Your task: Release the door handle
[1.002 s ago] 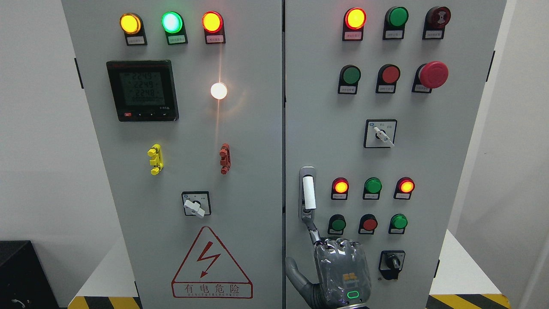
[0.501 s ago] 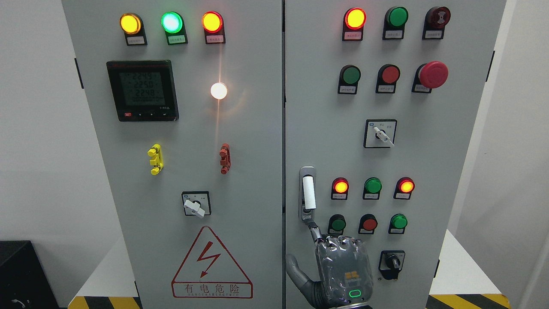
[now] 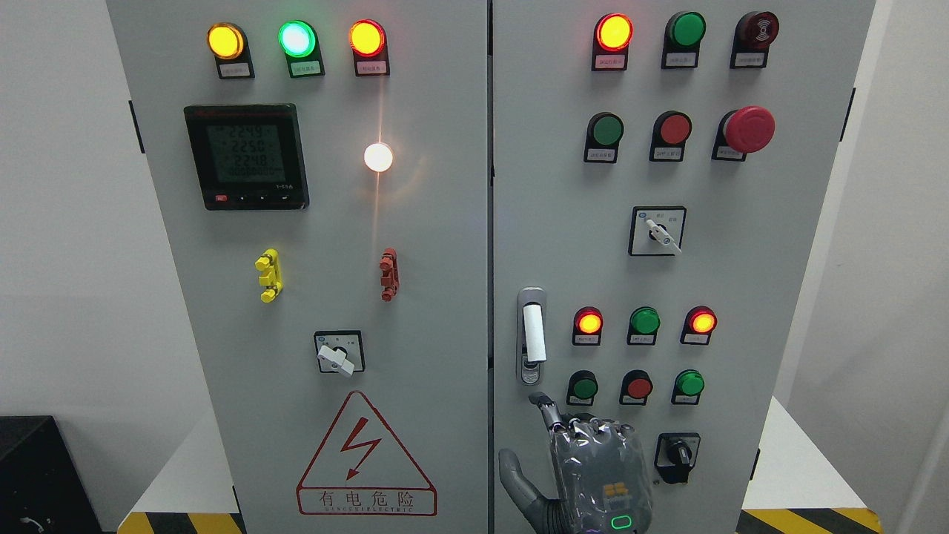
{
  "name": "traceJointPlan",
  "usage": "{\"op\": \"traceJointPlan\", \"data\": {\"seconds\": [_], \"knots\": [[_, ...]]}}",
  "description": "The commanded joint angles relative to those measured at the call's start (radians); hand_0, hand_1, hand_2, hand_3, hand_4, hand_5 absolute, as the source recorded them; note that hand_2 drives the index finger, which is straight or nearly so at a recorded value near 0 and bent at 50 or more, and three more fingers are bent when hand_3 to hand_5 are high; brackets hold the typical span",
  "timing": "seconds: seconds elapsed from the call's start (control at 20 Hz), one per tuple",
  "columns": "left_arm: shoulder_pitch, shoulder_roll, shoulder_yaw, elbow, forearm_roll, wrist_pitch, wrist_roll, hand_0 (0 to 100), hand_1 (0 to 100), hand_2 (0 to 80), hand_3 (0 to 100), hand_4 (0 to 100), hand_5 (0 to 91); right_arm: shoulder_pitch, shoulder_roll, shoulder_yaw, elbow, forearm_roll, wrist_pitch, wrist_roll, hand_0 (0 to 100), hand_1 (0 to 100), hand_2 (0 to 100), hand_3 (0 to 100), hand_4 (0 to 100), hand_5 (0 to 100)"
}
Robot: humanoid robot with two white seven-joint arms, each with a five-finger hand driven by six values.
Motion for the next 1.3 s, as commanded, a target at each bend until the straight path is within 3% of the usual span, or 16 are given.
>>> {"op": "traceJointPlan", "data": {"seconds": [0.0,0.2,0.45,0.65,0.85,1.05,1.25], "knots": [[-0.026,0.0,0.0,0.029,0.0,0.0,0.0,12,56,0.0,0,0,0.0,0.023,-0.002,-0.008,-0.084,-0.001,-0.005,0.003,41,35,54,96,96,100],[-0.026,0.0,0.0,0.029,0.0,0.0,0.0,12,56,0.0,0,0,0.0,0.054,-0.003,-0.008,-0.13,-0.001,-0.019,0.01,36,40,72,100,97,100],[-0.026,0.0,0.0,0.029,0.0,0.0,0.0,12,56,0.0,0,0,0.0,0.064,-0.002,-0.01,-0.135,-0.002,-0.027,0.014,35,41,84,100,100,100],[-0.026,0.0,0.0,0.029,0.0,0.0,0.0,12,56,0.0,0,0,0.0,0.057,-0.002,-0.01,-0.133,-0.004,-0.027,0.018,36,41,89,100,100,100],[-0.026,0.0,0.0,0.029,0.0,0.0,0.0,12,56,0.0,0,0,0.0,0.034,-0.002,-0.01,-0.133,-0.004,-0.022,0.067,36,40,94,100,100,100],[-0.026,0.0,0.0,0.029,0.0,0.0,0.0,12,56,0.0,0,0,0.0,-0.026,0.0,-0.01,-0.116,-0.005,-0.016,0.087,34,34,95,100,100,100],[-0.026,0.0,0.0,0.029,0.001,0.0,0.0,12,56,0.0,0,0,0.0,-0.037,0.001,-0.01,-0.118,-0.005,-0.011,0.121,34,28,96,100,100,100]]}}
